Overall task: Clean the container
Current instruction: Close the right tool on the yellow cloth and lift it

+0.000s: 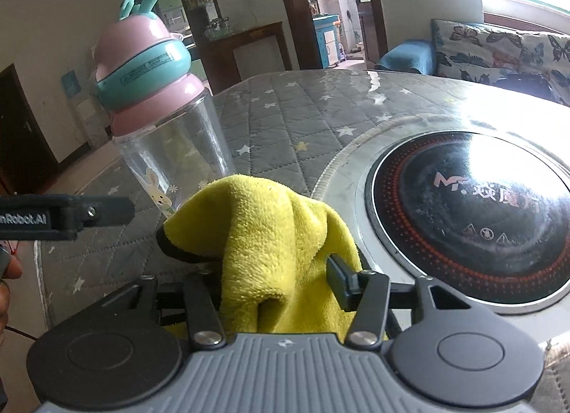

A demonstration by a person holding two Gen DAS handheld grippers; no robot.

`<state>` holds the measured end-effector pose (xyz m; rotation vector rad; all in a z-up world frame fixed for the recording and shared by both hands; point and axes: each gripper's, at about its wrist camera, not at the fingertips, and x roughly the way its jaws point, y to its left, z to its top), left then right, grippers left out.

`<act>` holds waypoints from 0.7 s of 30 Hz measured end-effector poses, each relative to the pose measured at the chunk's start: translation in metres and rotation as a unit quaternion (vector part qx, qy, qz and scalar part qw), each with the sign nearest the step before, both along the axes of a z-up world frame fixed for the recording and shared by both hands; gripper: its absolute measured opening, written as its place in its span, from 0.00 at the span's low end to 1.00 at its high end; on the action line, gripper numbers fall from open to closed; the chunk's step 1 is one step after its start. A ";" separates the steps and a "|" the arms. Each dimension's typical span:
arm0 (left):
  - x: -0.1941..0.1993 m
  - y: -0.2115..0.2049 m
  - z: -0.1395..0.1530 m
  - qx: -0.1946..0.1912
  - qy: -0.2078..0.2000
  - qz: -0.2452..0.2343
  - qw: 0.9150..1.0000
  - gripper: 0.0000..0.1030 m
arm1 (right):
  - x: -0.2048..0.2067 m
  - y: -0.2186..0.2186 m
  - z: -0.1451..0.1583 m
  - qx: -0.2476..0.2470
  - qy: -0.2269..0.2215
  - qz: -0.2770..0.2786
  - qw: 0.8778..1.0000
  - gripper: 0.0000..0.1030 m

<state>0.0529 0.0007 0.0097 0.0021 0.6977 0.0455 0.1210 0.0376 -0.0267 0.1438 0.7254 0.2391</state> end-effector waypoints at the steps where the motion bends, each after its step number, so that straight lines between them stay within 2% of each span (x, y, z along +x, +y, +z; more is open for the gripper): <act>1: 0.000 -0.001 0.002 0.000 -0.003 -0.002 1.000 1.00 | 0.000 0.000 0.000 0.001 0.000 0.000 1.000 0.55; 7: -0.002 -0.009 0.010 0.013 -0.017 -0.015 1.000 1.00 | -0.004 -0.001 0.000 0.007 -0.003 0.000 1.000 0.61; 17: 0.002 -0.014 0.010 0.022 -0.013 -0.013 1.000 1.00 | -0.011 -0.004 0.003 0.015 -0.011 -0.014 1.000 0.60; 18: 0.001 -0.014 0.012 0.022 -0.015 -0.015 1.000 1.00 | -0.012 -0.004 0.004 0.016 -0.015 -0.018 1.000 0.57; 20: -0.001 -0.013 0.015 0.022 -0.021 -0.019 0.999 1.00 | -0.015 -0.007 0.006 0.022 -0.024 -0.026 0.999 0.38; 21: -0.001 -0.013 0.017 0.021 -0.025 -0.021 0.999 1.00 | -0.016 -0.008 0.007 0.024 -0.028 -0.029 0.999 0.36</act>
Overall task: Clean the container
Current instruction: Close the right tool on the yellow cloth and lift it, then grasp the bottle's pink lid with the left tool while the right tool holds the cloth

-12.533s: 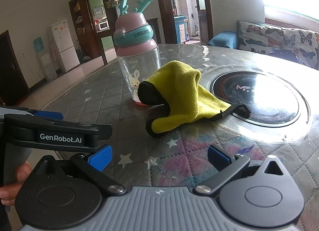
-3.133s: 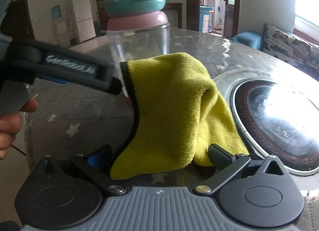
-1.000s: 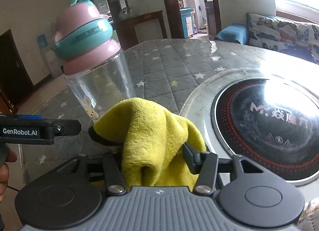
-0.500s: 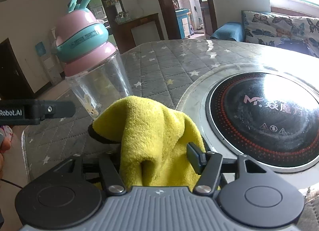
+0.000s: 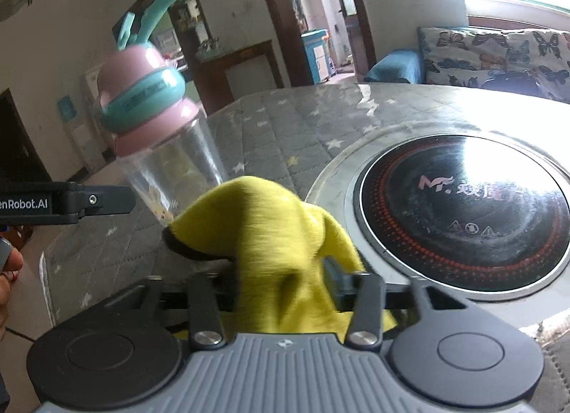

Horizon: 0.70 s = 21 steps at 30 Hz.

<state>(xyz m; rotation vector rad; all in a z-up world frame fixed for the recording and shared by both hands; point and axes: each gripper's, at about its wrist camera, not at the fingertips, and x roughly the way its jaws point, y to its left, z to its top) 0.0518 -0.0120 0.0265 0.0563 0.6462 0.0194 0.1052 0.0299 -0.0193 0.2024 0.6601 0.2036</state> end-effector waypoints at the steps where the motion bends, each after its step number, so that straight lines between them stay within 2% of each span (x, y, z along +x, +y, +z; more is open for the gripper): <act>1: 0.000 0.000 0.002 -0.001 -0.004 -0.002 1.000 1.00 | -0.001 -0.001 0.001 0.001 -0.003 -0.003 1.000 0.34; 3: 0.000 0.001 0.006 -0.005 -0.011 -0.007 1.000 1.00 | -0.002 -0.002 0.003 0.002 -0.007 -0.007 1.000 0.30; 15: 0.017 -0.008 0.043 -0.012 -0.075 -0.042 0.996 1.00 | 0.002 -0.002 0.001 0.009 -0.001 -0.002 1.000 0.31; 21: 0.038 -0.011 0.051 -0.026 -0.080 -0.052 0.995 1.00 | 0.003 -0.002 0.000 0.010 -0.002 0.001 1.000 0.31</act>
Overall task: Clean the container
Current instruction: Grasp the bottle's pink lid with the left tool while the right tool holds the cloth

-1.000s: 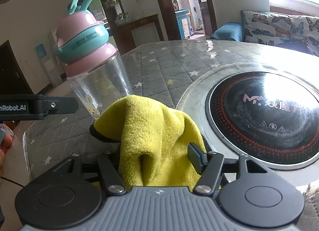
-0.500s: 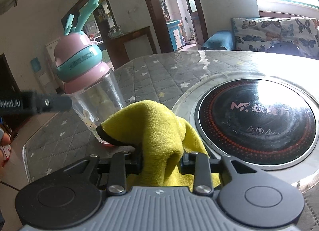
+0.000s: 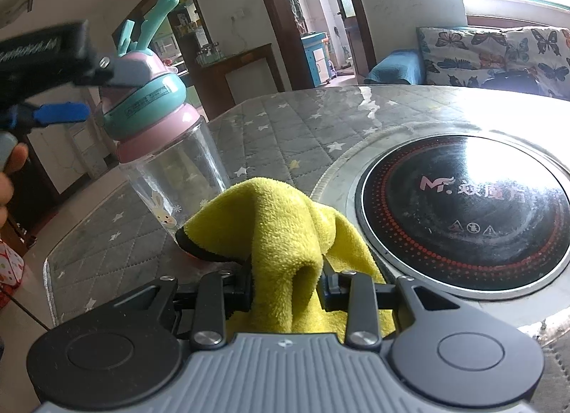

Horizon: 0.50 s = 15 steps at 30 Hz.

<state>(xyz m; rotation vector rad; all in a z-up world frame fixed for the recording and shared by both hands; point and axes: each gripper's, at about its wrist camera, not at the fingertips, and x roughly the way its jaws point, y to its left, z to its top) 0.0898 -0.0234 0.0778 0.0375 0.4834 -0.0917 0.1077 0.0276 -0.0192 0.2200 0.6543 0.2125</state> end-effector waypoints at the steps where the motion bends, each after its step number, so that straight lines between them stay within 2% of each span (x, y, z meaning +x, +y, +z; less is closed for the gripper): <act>1: 0.003 0.000 0.000 -0.002 0.000 -0.001 1.000 1.00 | 0.000 0.000 0.000 0.001 -0.001 0.000 1.000 0.31; 11: 0.020 0.001 -0.001 -0.007 -0.012 -0.001 1.000 0.99 | -0.001 0.001 0.011 0.016 -0.025 0.011 0.999 0.25; 15: 0.029 0.004 -0.001 -0.018 -0.005 -0.005 1.000 0.93 | 0.000 0.005 0.021 0.023 -0.043 0.019 0.999 0.25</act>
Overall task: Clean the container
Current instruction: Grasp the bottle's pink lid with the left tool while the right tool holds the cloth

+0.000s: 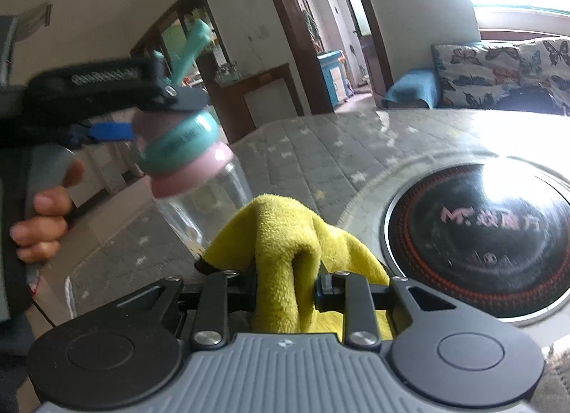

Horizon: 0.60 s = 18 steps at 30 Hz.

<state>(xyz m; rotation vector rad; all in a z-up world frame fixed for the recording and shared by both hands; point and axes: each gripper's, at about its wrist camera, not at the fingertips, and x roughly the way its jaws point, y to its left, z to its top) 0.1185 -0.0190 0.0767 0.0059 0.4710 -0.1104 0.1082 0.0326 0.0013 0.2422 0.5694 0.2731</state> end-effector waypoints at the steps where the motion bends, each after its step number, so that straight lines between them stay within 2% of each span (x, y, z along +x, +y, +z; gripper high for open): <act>1: 0.002 0.001 0.000 -0.004 0.002 -0.002 1.000 0.92 | 0.000 0.001 0.003 0.001 -0.006 0.003 1.000 0.25; 6: 0.006 0.008 -0.001 -0.018 0.009 -0.014 1.000 0.85 | 0.001 0.008 0.022 0.009 -0.039 0.017 0.999 0.25; 13: 0.012 0.014 -0.004 -0.025 0.017 -0.023 0.999 0.84 | 0.000 0.016 0.052 0.042 -0.097 0.042 0.994 0.25; 18: 0.015 0.017 -0.005 -0.026 0.020 -0.029 0.999 0.84 | 0.012 0.023 0.044 0.043 -0.088 0.050 0.994 0.25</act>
